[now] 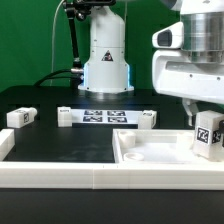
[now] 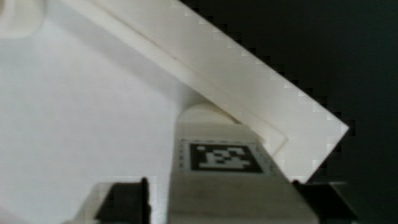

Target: Assemble one leg

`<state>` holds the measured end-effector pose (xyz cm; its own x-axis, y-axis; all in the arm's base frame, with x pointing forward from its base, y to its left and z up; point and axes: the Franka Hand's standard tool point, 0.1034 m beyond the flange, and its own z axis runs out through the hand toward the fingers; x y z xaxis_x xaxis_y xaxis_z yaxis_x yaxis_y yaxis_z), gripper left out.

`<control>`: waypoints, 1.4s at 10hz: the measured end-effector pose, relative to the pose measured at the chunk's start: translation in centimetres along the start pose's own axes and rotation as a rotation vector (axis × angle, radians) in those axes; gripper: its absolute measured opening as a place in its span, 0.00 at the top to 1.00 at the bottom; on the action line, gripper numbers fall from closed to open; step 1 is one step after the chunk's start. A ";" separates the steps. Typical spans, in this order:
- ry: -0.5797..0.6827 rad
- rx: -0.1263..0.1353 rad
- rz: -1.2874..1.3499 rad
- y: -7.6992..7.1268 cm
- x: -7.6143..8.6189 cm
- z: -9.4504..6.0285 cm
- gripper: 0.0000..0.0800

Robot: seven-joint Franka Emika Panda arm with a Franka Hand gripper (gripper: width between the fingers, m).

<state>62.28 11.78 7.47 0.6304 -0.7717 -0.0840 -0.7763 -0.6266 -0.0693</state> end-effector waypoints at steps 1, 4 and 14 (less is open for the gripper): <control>0.000 0.000 -0.030 0.2 0.3 0.0 0.32; -0.013 -0.018 -0.390 0.4 0.4 -0.2 0.20; -0.032 -0.046 -1.105 0.2 -0.3 -0.2 0.19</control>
Offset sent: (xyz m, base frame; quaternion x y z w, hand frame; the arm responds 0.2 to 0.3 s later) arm 0.0040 0.0031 0.0011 -0.0238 -0.0139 -0.2789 0.9599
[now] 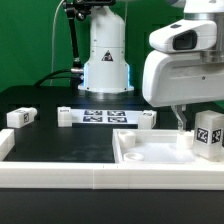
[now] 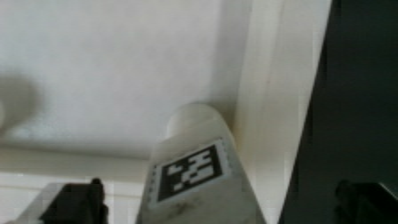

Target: Assemble one leg

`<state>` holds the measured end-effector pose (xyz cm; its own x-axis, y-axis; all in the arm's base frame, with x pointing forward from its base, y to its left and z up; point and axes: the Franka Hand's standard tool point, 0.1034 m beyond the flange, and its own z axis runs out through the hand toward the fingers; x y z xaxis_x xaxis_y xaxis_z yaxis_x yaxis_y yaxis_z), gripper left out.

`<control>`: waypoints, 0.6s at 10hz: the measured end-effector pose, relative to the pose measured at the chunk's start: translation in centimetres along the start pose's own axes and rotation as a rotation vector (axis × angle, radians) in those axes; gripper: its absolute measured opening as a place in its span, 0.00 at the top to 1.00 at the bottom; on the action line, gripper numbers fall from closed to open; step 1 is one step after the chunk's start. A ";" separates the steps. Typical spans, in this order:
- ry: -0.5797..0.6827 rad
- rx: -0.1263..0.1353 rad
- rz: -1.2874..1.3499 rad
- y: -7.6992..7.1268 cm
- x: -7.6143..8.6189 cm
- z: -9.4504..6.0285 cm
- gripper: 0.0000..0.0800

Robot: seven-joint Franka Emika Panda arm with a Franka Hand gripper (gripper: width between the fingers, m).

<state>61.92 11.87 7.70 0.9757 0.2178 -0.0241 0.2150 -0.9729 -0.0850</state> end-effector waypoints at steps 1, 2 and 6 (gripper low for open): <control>-0.010 -0.003 -0.063 0.0 0.2 -0.2 0.19; -0.008 -0.005 -0.085 0.1 0.4 -0.3 0.19; -0.009 -0.005 -0.073 0.1 0.3 -0.2 0.44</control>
Offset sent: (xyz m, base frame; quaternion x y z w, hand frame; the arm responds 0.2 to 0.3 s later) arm 0.0000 0.0000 0.0000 0.0000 0.0000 0.0000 1.0000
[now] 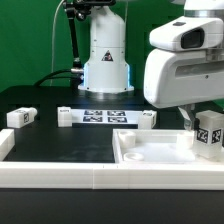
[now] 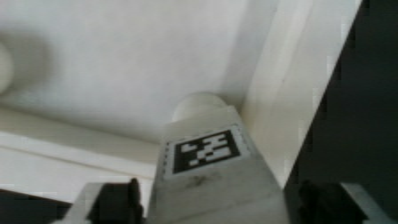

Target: Assemble one leg

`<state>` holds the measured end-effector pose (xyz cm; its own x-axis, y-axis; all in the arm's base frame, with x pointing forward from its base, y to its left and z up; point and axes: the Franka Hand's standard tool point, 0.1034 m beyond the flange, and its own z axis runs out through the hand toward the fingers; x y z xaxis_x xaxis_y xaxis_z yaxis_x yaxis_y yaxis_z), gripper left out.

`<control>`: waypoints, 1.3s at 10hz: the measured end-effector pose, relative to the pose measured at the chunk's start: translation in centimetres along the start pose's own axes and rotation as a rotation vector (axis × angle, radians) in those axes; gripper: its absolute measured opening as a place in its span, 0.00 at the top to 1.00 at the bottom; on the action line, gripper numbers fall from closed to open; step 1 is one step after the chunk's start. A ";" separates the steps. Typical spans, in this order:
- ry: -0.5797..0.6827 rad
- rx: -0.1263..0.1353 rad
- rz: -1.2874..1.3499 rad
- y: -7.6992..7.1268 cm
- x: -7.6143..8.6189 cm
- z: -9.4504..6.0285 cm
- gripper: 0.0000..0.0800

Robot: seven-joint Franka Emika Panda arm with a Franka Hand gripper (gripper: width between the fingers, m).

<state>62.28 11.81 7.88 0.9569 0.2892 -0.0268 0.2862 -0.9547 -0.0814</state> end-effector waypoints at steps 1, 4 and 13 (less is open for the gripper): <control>0.000 -0.001 0.018 0.1 0.0 0.0 0.64; 0.005 0.001 0.122 0.1 0.0 0.0 0.64; 0.021 0.001 1.097 -0.3 0.1 0.2 0.64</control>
Offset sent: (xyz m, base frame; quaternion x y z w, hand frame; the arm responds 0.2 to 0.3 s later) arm 0.0000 0.0000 0.0000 0.0000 0.0000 0.1296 0.9916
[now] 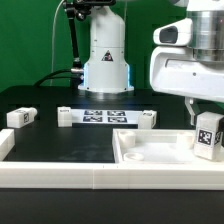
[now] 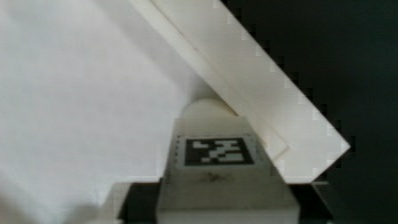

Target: Assemble one leg

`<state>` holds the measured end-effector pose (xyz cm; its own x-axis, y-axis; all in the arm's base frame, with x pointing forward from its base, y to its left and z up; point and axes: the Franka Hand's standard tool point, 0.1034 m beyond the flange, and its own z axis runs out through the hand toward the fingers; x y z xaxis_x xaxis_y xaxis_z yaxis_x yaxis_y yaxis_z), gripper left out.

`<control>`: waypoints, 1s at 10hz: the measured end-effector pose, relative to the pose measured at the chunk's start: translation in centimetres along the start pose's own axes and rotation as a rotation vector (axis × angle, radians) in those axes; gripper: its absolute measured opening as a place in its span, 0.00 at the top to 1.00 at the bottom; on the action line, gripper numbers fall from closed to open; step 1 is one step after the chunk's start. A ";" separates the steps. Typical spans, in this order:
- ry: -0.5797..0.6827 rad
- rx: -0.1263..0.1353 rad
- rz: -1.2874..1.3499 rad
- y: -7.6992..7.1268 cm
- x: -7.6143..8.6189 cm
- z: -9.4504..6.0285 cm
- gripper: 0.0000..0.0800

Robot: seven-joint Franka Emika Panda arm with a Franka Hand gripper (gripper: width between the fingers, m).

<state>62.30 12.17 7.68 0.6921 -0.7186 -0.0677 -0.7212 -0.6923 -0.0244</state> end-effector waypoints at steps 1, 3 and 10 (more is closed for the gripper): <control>0.000 0.000 0.015 0.0 0.0 0.0 0.64; 0.000 0.000 -0.039 0.0 0.0 0.0 0.64; -0.045 -0.032 -0.767 0.2 0.5 -0.1 0.19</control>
Offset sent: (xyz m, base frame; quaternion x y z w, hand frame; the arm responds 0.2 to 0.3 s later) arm 0.0011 0.0003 0.0006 0.0154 -0.0104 -0.0404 0.9990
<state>62.52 11.66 7.73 0.9959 -0.0335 -0.0838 -0.0379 -0.9979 -0.0520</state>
